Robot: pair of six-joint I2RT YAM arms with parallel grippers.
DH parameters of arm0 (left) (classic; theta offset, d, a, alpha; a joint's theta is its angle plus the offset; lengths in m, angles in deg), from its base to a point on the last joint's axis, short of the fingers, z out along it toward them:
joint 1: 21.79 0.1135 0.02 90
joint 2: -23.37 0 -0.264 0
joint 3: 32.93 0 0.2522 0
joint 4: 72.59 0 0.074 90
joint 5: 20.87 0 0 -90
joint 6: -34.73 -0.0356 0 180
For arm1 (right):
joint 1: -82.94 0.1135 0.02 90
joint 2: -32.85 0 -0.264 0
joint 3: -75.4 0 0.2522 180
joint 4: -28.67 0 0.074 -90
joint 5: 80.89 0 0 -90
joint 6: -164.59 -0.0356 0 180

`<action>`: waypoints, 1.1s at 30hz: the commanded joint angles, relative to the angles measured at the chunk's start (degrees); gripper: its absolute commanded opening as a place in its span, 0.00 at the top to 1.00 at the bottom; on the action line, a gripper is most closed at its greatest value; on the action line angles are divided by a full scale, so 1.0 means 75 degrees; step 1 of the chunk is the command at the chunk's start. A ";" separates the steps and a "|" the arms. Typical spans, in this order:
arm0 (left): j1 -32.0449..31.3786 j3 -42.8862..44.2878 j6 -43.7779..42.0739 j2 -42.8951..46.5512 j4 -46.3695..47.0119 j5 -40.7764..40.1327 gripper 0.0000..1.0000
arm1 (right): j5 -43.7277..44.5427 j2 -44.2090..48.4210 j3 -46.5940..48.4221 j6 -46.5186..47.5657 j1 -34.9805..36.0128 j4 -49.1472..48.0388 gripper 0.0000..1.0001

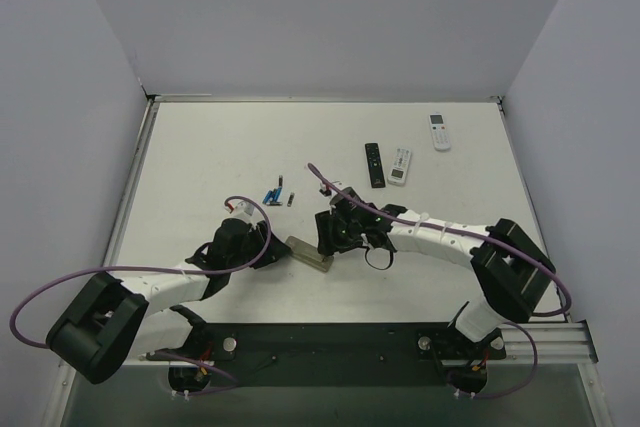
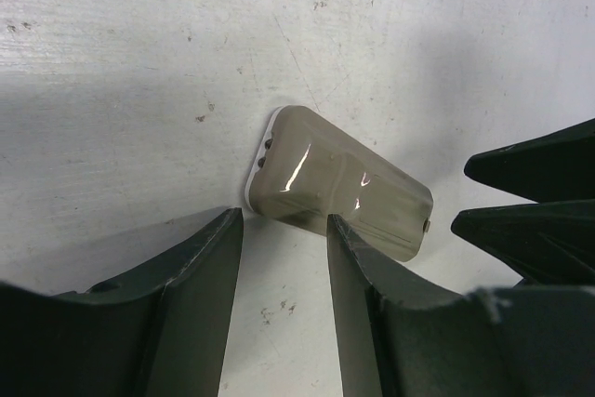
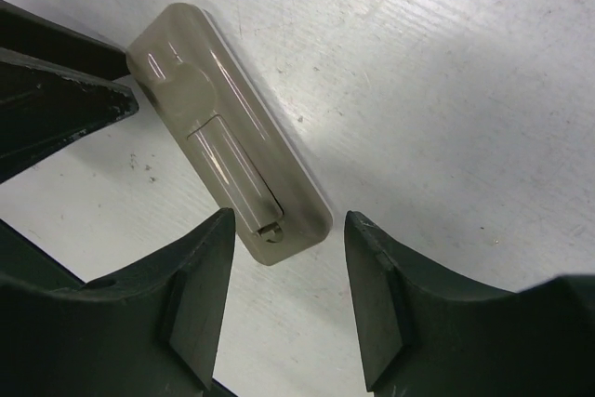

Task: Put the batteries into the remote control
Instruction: Load the battery cover into the remote control.

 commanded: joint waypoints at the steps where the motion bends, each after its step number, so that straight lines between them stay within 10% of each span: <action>1: -0.0007 0.0079 0.0005 0.0164 0.0006 -0.0100 0.49 | -0.0224 -0.0228 0.0077 -0.0228 0.0004 -0.0350 0.54; 22: -0.0007 0.0067 0.0028 0.0222 -0.0029 -0.0111 0.49 | 0.0256 -0.1085 0.0194 0.0287 0.0508 0.1115 0.65; 33: 0.0028 0.0347 -0.0077 0.2177 -0.1653 -0.0766 0.49 | 0.0478 -0.0088 0.1261 0.2325 0.0836 0.1174 0.44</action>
